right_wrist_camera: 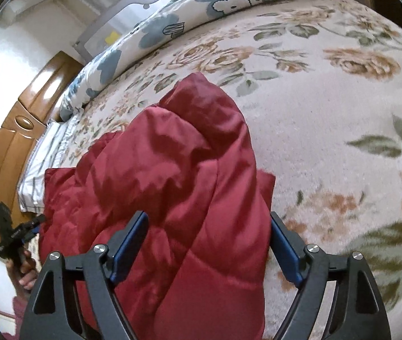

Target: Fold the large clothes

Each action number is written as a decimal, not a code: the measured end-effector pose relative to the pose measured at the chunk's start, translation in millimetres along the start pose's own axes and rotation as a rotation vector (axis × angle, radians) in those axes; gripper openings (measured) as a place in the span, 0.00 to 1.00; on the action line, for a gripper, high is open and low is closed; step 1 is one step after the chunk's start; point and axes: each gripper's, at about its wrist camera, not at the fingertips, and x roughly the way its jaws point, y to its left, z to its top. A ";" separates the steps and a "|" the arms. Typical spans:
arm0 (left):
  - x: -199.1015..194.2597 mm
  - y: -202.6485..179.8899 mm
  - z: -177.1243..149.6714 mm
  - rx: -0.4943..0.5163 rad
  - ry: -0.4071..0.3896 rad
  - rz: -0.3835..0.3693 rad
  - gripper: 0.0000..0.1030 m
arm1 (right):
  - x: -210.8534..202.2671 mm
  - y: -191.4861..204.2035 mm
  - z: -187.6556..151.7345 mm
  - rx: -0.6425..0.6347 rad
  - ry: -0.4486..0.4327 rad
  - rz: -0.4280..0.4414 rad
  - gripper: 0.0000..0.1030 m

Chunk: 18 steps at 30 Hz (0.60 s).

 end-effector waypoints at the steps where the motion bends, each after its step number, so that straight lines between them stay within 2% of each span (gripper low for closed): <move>1: 1.4 -2.5 3.0 0.006 0.000 0.010 0.71 | 2.7 0.8 4.5 -0.007 -0.001 -0.005 0.83; 7: 17.9 -20.3 28.4 0.053 0.013 0.052 0.71 | 17.2 4.5 43.6 -0.015 -0.015 -0.003 0.83; 10: 32.2 -27.3 43.1 0.076 0.018 0.067 0.70 | 33.4 4.6 65.9 -0.001 0.011 0.020 0.84; 11: 35.1 -28.8 45.5 0.080 0.017 0.071 0.59 | 39.0 3.9 70.5 0.007 0.023 0.030 0.83; 12: 37.7 -31.3 48.0 0.088 0.013 0.073 0.48 | 44.3 3.6 74.7 0.014 0.032 0.043 0.75; 13: 39.4 -34.0 49.5 0.096 0.012 0.078 0.26 | 46.3 4.8 76.9 0.011 0.026 0.052 0.50; 14: 39.4 -36.3 50.5 0.100 0.010 0.079 0.19 | 45.5 6.9 77.3 0.003 0.015 0.033 0.36; 15: 37.9 -38.0 50.9 0.102 -0.001 0.077 0.17 | 42.8 9.8 77.1 -0.009 0.002 -0.003 0.25; 16: 34.7 -40.0 51.7 0.105 -0.019 0.080 0.15 | 37.6 12.7 76.1 -0.017 -0.022 -0.004 0.20; 18: 29.7 -43.5 55.9 0.105 -0.049 0.081 0.14 | 19.6 19.2 73.4 -0.038 -0.111 -0.016 0.17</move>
